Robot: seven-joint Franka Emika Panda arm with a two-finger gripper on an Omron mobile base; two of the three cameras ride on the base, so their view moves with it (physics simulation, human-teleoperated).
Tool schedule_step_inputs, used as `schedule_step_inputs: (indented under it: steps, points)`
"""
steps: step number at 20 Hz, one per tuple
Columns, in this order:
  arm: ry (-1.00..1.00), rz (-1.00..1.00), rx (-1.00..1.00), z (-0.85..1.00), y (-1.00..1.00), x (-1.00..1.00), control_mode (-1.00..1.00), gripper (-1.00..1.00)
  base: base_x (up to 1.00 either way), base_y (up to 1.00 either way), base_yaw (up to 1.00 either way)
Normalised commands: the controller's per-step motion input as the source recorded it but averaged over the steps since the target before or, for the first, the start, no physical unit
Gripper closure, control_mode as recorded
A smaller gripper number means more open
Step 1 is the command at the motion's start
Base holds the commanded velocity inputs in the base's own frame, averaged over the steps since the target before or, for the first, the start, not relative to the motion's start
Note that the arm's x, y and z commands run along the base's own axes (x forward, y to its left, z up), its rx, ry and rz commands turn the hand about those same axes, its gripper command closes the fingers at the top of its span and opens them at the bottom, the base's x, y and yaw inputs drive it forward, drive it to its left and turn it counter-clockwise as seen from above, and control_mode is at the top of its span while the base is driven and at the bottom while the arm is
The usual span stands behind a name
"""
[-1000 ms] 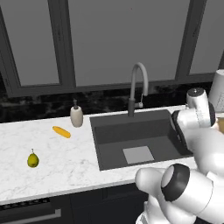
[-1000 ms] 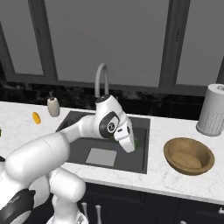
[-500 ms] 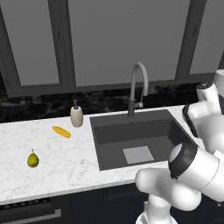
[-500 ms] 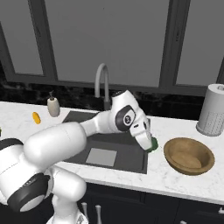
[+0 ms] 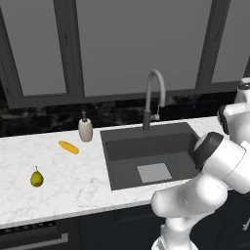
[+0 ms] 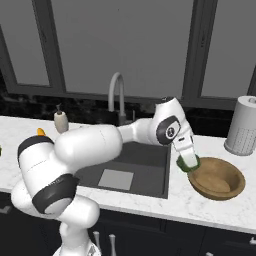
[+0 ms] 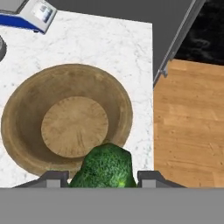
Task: Pick the broccoli from the sink and place it in the bowl. Then pick the bowl and place it in the microwave. Then close the microwave door and press the start button.
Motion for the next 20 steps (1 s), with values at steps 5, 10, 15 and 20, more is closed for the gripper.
schedule_step_inputs:
  steps: [5, 10, 15, 20]
  points:
    - [0.0, 0.0, 0.03, -0.12, -0.34, 0.27, -1.0, 1.0, 0.0, 0.0, 0.0]
    - [0.0, 0.0, 0.14, -0.33, -0.24, 0.34, -1.0, 1.0, 0.0, 0.0, 0.0]
    - [0.0, 0.0, 0.07, -0.34, -0.28, 0.26, -1.0, 1.0, 0.0, 0.0, 0.0]
    - [0.0, 0.0, 0.04, -0.05, -0.38, 0.1, -1.0, 1.0, 0.0, 0.0, 0.0]
